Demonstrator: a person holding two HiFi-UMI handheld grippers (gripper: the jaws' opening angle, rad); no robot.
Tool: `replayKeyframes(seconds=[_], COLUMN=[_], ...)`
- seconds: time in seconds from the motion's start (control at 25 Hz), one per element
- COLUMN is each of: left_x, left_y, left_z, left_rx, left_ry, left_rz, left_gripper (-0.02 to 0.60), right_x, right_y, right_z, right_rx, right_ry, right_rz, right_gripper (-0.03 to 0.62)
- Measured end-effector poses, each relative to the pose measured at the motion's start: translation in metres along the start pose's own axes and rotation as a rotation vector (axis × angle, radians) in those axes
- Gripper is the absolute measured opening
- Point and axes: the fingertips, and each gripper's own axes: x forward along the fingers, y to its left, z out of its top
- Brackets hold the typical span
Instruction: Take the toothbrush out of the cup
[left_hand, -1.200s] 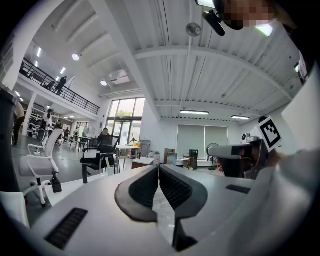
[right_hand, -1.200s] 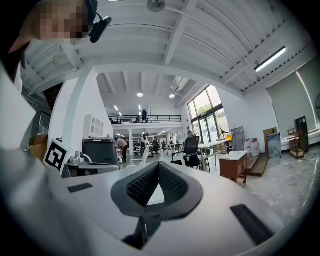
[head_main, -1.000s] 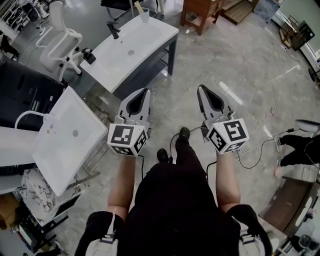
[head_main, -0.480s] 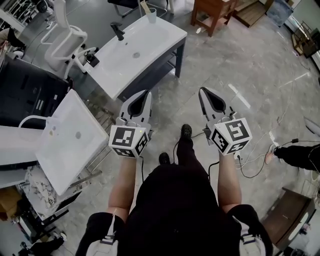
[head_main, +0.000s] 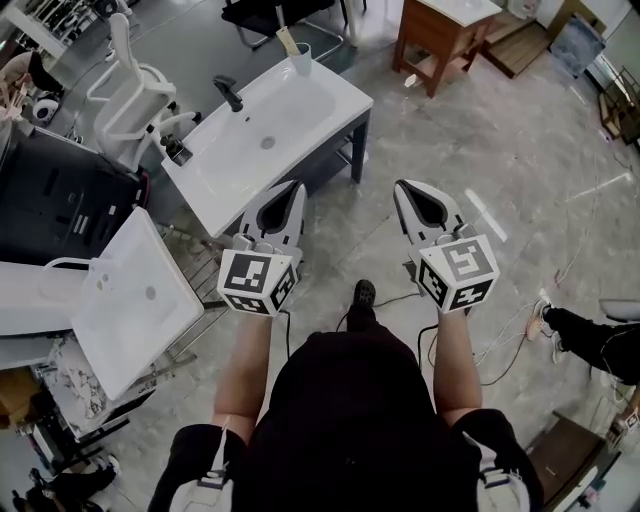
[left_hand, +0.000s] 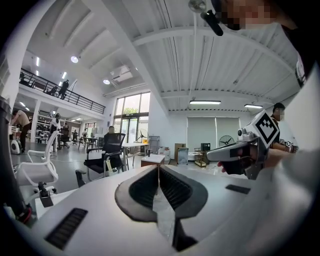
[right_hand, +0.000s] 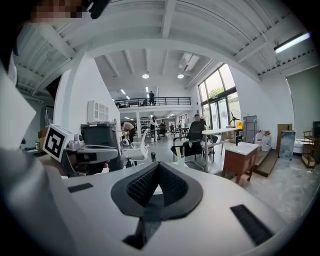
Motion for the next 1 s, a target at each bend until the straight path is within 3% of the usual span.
replayKeyframes(seconds=[0.36, 1.0], left_x=[0.063, 0.115], left_y=[-0.009, 0.018], left_z=[0.003, -0.016], left_rx=[-0.011, -0.057], left_ry=[0.002, 0.092], left_rz=[0.059, 0.094], left_gripper=[0.023, 0.015], right_x=[0.023, 0.063], right_y=[-0.072, -0.107], right_z=[-0.001, -0.021], right_rx=[0.012, 0.035], right_ry=[0.016, 0.085], right_rz=[0.023, 0.015], right_gripper=[0.031, 0.031])
